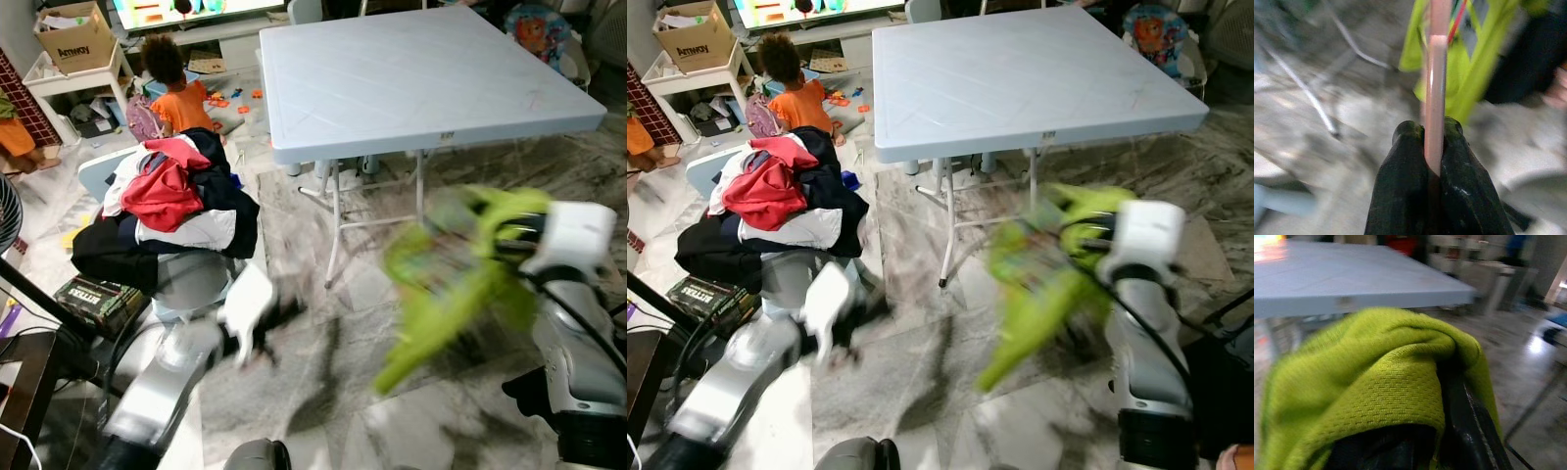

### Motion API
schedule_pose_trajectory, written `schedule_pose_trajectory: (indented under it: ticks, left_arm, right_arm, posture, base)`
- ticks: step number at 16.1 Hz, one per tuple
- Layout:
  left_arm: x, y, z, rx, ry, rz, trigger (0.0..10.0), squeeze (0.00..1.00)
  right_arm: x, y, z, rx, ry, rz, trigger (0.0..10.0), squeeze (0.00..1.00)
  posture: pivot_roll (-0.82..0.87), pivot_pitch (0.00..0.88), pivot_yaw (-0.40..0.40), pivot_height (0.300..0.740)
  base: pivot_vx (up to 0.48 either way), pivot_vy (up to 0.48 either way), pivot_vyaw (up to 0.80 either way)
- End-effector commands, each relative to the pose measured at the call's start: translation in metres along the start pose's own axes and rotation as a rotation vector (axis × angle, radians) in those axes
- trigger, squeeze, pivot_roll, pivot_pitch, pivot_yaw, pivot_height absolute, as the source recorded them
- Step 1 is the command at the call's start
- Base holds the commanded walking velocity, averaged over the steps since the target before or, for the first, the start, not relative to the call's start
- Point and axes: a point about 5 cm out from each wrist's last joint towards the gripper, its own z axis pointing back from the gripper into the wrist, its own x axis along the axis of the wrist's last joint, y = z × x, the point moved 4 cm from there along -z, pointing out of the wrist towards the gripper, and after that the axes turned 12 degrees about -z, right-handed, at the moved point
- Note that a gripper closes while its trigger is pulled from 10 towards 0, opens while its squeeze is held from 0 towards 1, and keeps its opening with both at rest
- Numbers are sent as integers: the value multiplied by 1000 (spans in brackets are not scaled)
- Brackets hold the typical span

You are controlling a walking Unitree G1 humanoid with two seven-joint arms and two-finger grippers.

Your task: Hang hanger

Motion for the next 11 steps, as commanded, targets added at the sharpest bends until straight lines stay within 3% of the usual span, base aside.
schedule_pose_trajectory:
  ticks: [1,2,3,4,5,6,8,9,10,11]
  left_arm:
    - [2,-4,3,-35,1,4,0,0]
    - [-1,-10,8,-65,-1,16,0,0]
    - [0,-7,9,-33,-11,21,1412,0]
    - [-1,1,11,37,-15,28,3529,0]
    - [-2,16,16,150,-27,39,8667,0]
    - [2,33,24,296,-66,75,10000,0]
    - [6,55,36,492,-91,95,10000,0]
    - [7,60,42,555,-117,108,10000,0]
    - [10,60,44,590,-145,130,10000,0]
    - [14,58,44,603,-167,137,10000,0]
  right_arm:
    - [16,4,-3,-14,-78,-24,0,0]
    - [21,8,-6,-18,-103,-22,0,0]
    - [22,11,-7,-18,-106,-9,0,0]
    - [18,12,-7,-8,-92,-21,0,0]
    - [11,18,-4,28,-70,-49,0,0]
    - [7,32,6,137,-64,-59,0,0]
    - [2,38,19,208,-65,-30,0,0]
    - [2,40,25,225,-69,-30,1412,0]
    - [2,41,30,236,-70,-40,588,0]
    - [2,43,34,253,-67,-50,2549,0]
  posture:
    - [-38,2,69,740]
    - [-32,12,67,740]
    - [-32,12,67,740]
    - [-27,18,67,740]
    - [-23,5,67,740]
    - [-22,0,66,740]
    - [-27,0,67,740]
    - [-35,0,68,740]
    - [-38,0,69,740]
    - [-38,0,69,740]
  base:
    - [0,0,0]
    - [0,0,0]
    - [0,0,0]
    - [0,0,0]
    - [0,0,0]
    - [0,0,0]
    - [0,0,0]
    - [0,0,0]
    - [0,0,0]
    - [0,0,0]
